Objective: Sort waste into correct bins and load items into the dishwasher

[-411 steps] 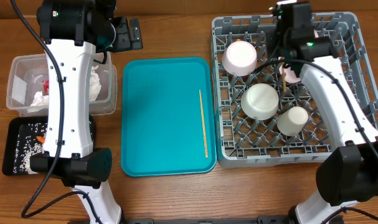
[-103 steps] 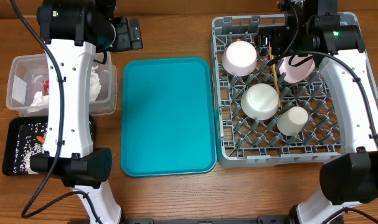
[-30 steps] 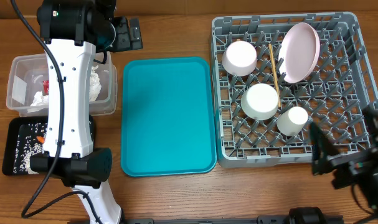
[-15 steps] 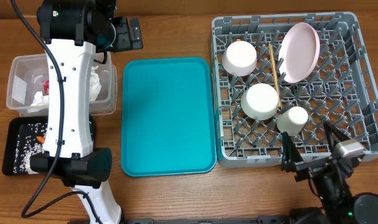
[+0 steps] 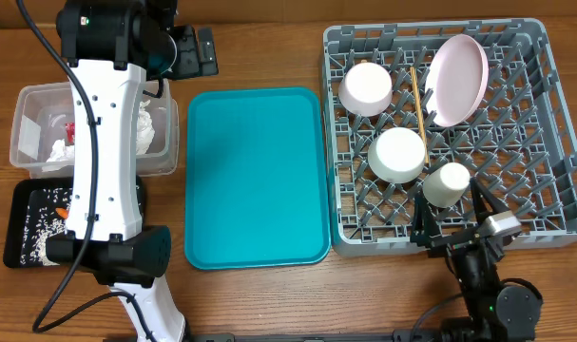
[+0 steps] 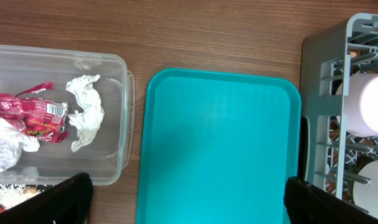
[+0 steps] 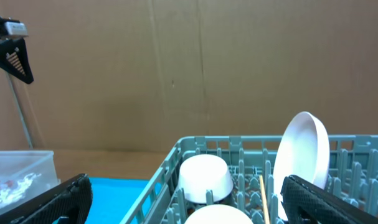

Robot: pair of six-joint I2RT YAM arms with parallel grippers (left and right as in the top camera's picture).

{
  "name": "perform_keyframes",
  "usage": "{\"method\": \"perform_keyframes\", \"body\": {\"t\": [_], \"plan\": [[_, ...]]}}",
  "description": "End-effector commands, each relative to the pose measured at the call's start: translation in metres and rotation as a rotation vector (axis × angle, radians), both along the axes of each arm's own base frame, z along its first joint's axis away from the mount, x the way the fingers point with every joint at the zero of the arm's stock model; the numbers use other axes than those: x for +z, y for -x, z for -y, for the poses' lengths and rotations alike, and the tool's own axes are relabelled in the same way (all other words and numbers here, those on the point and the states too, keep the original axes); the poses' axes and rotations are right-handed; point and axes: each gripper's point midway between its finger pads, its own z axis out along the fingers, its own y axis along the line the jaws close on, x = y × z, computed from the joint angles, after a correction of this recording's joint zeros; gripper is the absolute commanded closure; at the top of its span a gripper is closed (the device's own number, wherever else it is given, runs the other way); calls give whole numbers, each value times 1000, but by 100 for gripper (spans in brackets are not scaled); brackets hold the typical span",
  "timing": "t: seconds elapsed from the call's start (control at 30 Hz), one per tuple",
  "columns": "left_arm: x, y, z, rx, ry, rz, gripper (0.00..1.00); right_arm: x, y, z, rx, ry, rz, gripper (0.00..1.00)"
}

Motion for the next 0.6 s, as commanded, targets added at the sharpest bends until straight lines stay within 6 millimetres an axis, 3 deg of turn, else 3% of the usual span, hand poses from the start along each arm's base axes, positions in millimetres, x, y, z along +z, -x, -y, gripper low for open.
{"method": "perform_keyframes", "body": {"t": [0.0, 0.3, 0.53, 0.57], "plan": [[16, 4, 4, -2, 16, 42, 0, -9, -4, 5, -24, -48, 6, 0], [16, 4, 4, -2, 16, 43, 0, -30, -10, 15, -82, -77, -41, 0], [16, 4, 4, -2, 16, 42, 0, -74, -14, 19, -115, -50, -218, 0], [16, 4, 4, -2, 16, 42, 0, -73, -14, 18, -113, -35, -211, 0]]}}
